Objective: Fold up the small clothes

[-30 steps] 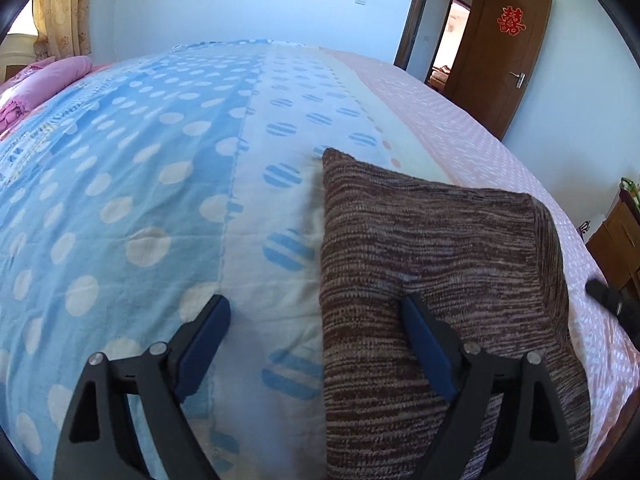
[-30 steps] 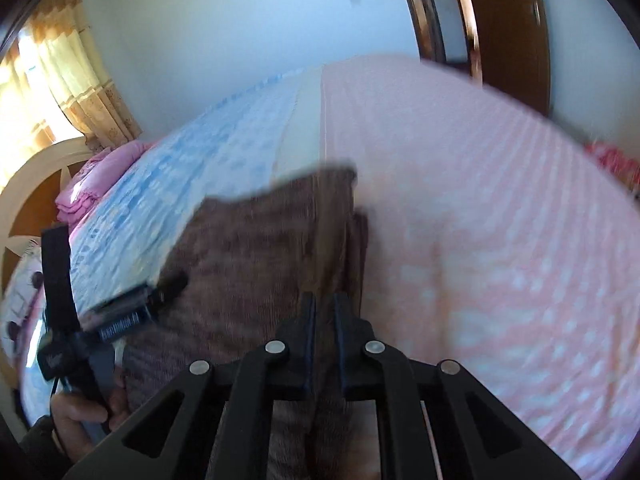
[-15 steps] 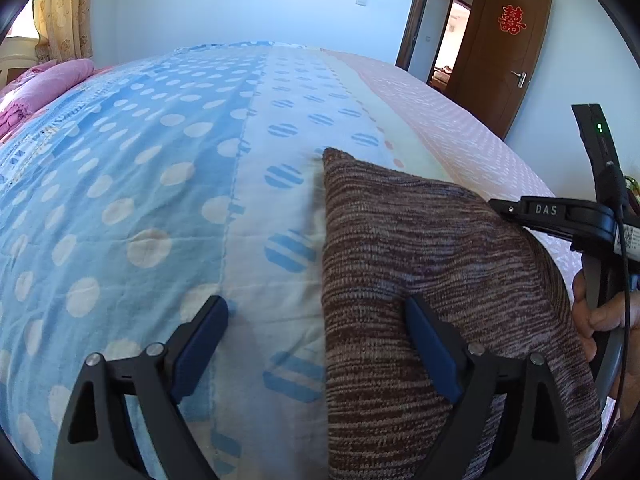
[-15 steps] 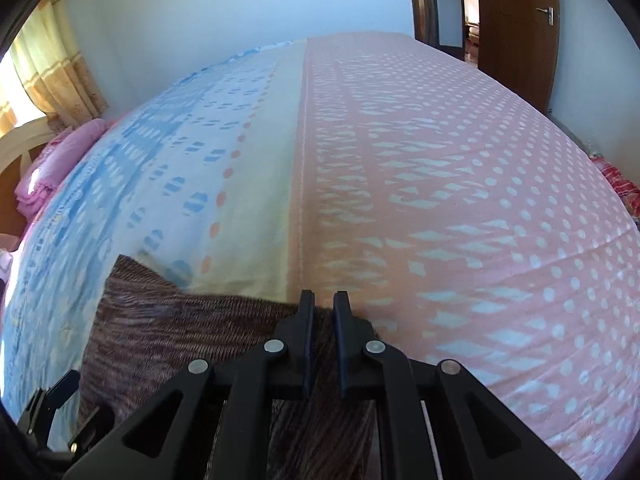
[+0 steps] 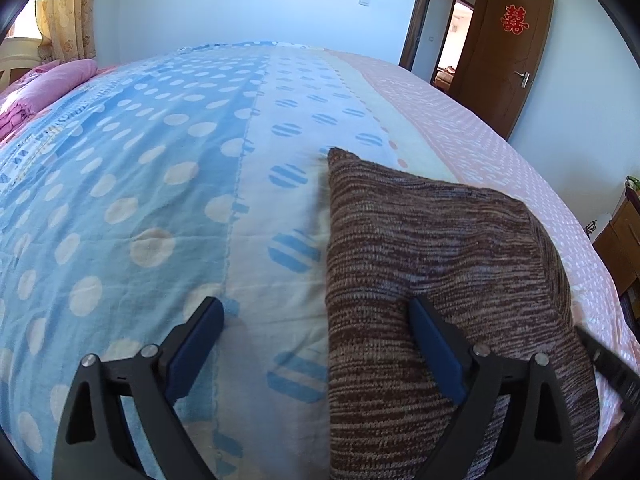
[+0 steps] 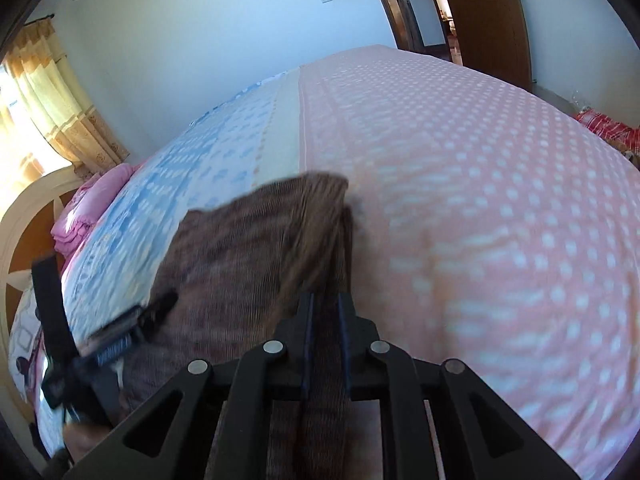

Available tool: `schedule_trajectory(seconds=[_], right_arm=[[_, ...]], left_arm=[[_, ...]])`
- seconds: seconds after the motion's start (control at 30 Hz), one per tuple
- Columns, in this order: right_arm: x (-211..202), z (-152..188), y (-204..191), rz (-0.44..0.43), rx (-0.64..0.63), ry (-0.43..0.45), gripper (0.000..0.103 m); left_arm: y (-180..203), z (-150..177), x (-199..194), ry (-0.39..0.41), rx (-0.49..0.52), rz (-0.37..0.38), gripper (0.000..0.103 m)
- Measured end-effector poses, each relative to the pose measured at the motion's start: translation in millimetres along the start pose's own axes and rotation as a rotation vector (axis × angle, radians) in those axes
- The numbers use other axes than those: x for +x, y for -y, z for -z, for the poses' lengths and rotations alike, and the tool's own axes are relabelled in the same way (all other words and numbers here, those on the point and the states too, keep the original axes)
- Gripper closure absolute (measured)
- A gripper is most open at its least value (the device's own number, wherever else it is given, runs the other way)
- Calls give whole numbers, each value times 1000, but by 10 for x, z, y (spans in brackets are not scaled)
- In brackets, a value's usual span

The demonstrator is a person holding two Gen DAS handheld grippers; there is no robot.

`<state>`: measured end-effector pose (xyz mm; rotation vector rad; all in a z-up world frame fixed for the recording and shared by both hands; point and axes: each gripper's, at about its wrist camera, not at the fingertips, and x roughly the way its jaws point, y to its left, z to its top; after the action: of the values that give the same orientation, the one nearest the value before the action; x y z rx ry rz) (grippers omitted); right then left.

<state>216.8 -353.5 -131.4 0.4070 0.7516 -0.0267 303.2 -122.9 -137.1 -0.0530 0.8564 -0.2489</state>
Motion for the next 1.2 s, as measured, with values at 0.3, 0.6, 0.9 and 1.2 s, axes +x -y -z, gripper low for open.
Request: schedule_trajectory(seconds=[0.3,0.6,0.9,1.2], right_arm=[[29,241,198,-34,88,22,79],[-43,250,392,-114,194,32,79],[-269,163,428,-95,181,102,79],[-394,133,553,-68,225,152,56]], left_arm=[[1,1,8,-2,1,-48,0],[-6,6,15,-6,-12,-53,0],[10,-109,-101,-55,14,-23,0],[215,-447,26,-21,15,88,0]])
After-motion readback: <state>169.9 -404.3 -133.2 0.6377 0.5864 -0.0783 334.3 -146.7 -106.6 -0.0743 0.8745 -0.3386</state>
